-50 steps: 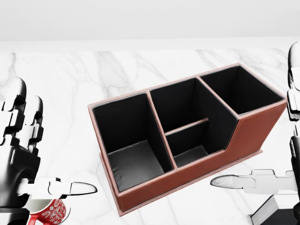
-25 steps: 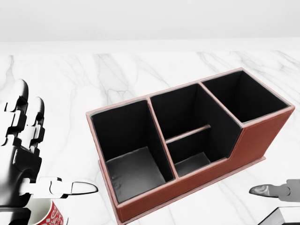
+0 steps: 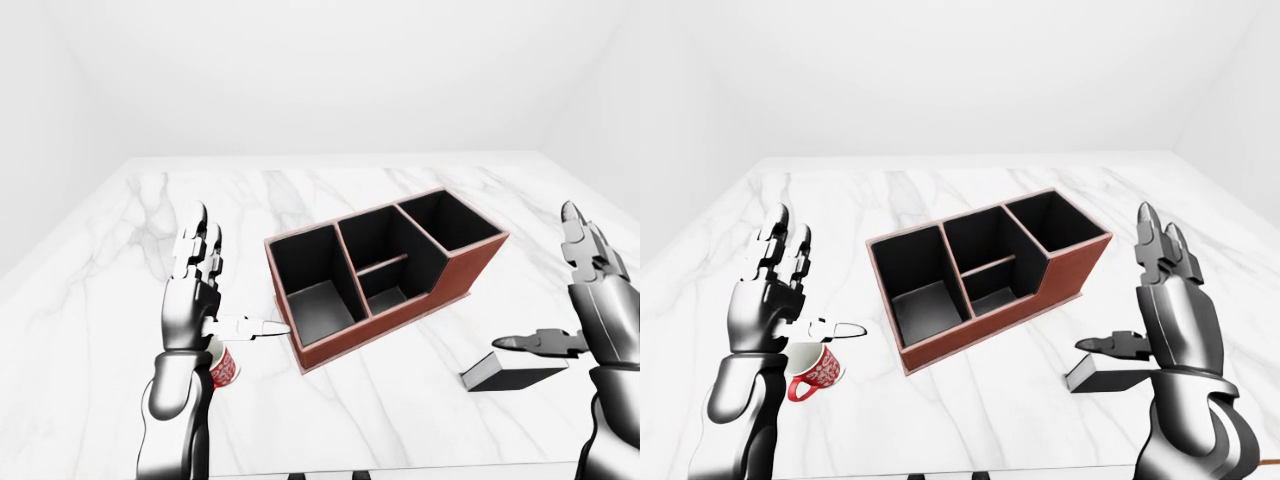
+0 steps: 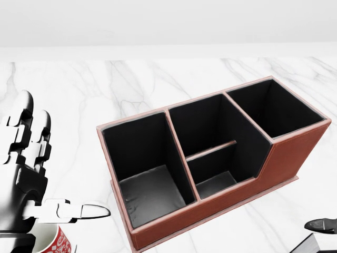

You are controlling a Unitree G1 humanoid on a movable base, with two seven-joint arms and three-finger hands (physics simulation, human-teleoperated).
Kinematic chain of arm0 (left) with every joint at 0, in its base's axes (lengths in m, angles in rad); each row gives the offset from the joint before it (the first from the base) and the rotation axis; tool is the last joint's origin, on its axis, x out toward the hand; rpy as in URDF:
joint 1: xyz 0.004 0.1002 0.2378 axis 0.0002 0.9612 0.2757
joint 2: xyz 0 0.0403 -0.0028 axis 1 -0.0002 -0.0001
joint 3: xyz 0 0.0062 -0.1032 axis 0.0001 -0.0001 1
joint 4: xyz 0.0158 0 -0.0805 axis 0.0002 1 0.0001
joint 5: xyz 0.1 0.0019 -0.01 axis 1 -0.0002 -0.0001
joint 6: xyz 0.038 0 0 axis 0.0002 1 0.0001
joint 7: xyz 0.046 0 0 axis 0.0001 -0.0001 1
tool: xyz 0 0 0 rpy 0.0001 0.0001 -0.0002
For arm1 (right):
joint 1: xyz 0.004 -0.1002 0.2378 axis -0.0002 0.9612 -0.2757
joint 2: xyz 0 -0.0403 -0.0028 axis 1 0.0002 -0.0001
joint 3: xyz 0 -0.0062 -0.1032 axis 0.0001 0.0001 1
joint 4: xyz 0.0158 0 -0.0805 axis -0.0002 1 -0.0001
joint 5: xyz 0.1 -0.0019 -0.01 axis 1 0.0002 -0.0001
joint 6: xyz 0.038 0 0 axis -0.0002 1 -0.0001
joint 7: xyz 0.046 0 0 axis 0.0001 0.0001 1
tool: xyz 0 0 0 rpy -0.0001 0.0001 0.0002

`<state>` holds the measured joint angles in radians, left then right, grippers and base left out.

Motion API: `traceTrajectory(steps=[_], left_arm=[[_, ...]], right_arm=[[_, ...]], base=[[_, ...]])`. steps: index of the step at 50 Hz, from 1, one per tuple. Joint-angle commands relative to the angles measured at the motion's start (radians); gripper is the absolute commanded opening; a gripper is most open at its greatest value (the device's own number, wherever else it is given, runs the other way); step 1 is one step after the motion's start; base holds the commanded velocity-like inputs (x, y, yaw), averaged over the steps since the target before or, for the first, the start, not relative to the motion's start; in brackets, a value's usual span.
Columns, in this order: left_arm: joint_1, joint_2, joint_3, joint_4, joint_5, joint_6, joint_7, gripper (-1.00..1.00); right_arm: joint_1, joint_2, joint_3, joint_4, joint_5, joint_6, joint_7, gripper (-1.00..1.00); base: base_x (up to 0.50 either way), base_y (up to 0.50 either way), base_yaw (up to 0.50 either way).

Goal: Pick up the book and place it in the back compartment of the caddy.

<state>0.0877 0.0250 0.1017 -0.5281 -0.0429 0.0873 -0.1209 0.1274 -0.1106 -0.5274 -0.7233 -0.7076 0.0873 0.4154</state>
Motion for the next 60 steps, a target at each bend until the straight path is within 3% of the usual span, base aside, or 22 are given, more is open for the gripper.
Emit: traceTrajectory(steps=[1, 29, 60], left_arm=[[0.000, 0.000, 0.000, 0.004, 0.001, 0.000, 0.000, 1.00], [-0.002, 0.001, -0.002, 0.004, 0.002, 0.000, 0.001, 1.00], [-0.004, 0.000, -0.003, 0.023, 0.005, 0.000, 0.003, 1.00]], right_arm=[[0.010, 0.003, -0.015, 0.030, -0.026, 0.000, 0.006, 1.00], [0.040, 0.023, 0.036, 0.103, -0.115, 0.000, -0.020, 1.00], [0.080, 0.033, 0.039, 0.202, -0.179, 0.000, -0.039, 1.00]], base=[[0.00, 0.00, 0.00], [0.00, 0.00, 0.00], [0.00, 0.00, 0.00]])
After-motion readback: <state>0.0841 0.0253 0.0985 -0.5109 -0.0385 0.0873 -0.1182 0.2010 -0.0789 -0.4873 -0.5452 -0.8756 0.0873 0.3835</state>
